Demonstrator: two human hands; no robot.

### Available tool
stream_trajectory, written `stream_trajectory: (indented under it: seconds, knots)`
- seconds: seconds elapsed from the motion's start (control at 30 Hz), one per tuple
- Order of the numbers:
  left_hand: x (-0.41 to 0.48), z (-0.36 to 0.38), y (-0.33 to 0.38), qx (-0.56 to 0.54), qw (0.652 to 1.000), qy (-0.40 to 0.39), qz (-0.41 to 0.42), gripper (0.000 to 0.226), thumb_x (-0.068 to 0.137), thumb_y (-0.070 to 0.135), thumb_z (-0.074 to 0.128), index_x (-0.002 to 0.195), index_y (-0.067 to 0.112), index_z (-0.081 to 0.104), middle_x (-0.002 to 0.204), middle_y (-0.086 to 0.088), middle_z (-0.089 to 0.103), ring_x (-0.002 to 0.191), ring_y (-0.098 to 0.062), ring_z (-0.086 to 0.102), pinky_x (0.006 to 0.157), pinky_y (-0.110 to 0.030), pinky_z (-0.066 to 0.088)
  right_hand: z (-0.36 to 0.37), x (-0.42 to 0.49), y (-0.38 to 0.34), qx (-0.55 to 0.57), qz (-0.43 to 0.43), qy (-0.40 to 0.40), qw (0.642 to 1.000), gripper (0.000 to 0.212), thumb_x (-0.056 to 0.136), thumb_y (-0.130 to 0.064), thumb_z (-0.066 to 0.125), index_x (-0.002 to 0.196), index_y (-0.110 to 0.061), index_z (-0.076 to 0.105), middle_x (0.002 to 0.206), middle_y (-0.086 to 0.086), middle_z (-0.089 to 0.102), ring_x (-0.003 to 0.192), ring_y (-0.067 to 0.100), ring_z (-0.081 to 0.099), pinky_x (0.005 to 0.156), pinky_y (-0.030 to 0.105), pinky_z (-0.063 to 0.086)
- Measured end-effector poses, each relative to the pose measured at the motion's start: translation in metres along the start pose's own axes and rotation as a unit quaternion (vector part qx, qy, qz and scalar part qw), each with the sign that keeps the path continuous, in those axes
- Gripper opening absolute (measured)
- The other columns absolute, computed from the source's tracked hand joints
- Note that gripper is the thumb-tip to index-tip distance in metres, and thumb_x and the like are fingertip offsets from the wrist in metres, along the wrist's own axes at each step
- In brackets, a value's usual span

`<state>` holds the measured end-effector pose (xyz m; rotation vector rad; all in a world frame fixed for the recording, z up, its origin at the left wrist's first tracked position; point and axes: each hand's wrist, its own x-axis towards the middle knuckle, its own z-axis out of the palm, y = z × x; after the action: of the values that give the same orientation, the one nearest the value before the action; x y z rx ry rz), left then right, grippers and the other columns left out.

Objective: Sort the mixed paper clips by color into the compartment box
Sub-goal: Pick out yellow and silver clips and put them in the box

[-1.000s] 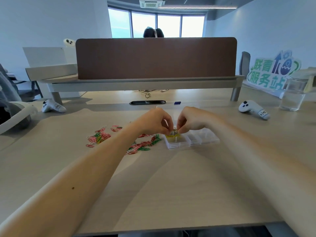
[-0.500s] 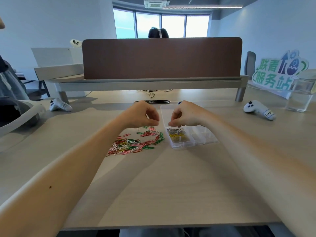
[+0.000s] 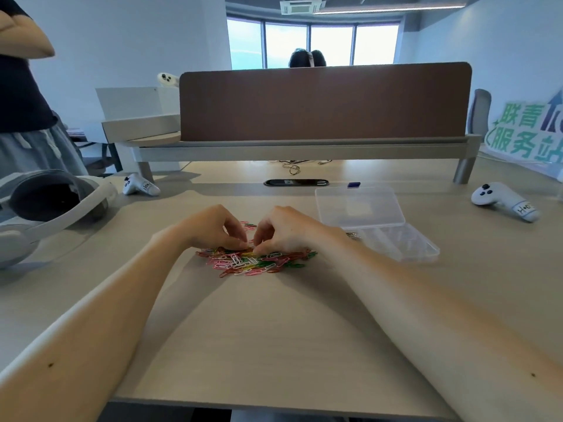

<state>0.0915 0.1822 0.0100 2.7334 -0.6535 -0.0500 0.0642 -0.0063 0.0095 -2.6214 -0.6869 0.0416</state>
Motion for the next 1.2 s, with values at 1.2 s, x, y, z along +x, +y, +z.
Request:
stream_trajectory:
  seconds: [1.2]
  knots:
    - [0.003, 0.014, -0.004, -0.095, 0.988, 0.099, 0.068, 0.023, 0.088, 0.007, 0.065, 0.109, 0.017, 0.070, 0.100, 0.004, 0.069, 0.089, -0.008, 0.064, 0.082, -0.016, 0.051, 0.002, -0.007, 0.014, 0.030, 0.029, 0.050, 0.998, 0.006, 0.089, -0.019, 0.067, 0.083, -0.022, 0.066, 0.075, -0.014, 0.058, 0.071, 0.000, 0.052, 0.057, 0.015, 0.036]
